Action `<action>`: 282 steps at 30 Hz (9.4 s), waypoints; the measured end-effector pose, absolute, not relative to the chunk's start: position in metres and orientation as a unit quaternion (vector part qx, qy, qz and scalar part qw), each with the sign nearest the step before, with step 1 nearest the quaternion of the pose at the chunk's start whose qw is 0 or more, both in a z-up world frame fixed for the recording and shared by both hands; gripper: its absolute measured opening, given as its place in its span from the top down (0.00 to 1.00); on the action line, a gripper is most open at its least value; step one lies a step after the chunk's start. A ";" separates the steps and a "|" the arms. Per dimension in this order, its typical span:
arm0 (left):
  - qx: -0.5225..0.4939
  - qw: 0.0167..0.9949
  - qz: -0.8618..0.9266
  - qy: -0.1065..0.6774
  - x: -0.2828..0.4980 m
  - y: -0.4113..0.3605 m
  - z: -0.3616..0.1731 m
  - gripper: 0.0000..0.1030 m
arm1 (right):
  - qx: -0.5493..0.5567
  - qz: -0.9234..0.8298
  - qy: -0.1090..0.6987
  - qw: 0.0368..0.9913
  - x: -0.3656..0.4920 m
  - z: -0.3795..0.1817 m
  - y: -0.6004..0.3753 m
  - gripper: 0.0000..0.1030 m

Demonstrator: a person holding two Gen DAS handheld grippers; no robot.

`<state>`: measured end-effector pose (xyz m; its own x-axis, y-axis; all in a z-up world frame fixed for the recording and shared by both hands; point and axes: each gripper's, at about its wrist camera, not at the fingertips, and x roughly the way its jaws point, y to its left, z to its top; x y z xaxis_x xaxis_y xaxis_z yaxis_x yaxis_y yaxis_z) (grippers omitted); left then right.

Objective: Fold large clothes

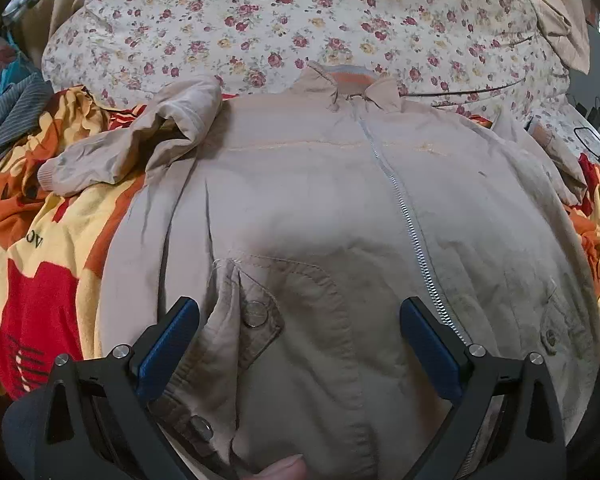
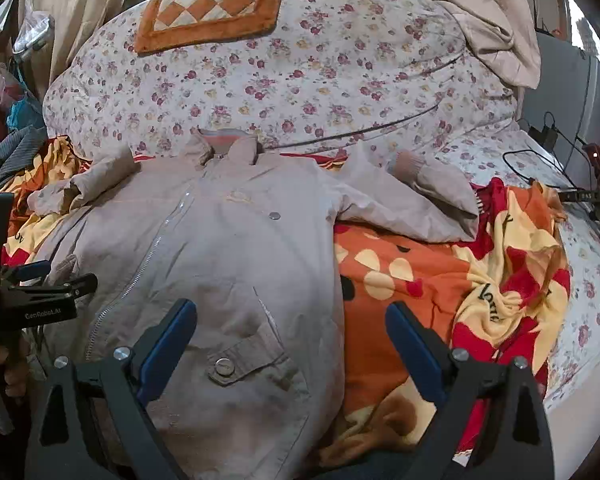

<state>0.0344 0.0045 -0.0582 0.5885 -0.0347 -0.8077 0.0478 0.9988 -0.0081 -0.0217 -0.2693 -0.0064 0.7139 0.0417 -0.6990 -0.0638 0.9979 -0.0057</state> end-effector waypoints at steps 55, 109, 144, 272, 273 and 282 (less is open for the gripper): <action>0.013 0.893 -0.023 0.450 0.028 0.002 -0.068 0.04 | -0.013 -0.024 0.433 0.901 -0.004 -0.023 -0.269 0.05; 0.007 0.883 0.004 0.469 0.155 0.007 -0.094 0.01 | -0.027 0.028 0.459 0.888 0.133 -0.100 -0.209 0.00; -0.173 0.918 -0.051 0.353 0.121 0.163 0.023 0.05 | -0.046 0.021 0.440 0.896 0.128 -0.102 -0.204 0.00; -0.120 0.872 0.007 0.475 0.232 0.081 -0.088 0.40 | -0.067 0.115 0.472 0.871 0.233 -0.069 -0.185 0.40; -0.124 0.870 0.006 0.477 0.232 0.081 -0.088 0.39 | -0.058 0.115 0.444 0.887 0.230 -0.056 -0.195 0.40; -0.167 0.862 0.006 0.478 0.233 0.083 -0.091 0.35 | -0.083 -0.117 0.361 0.921 0.241 -0.037 -0.388 0.16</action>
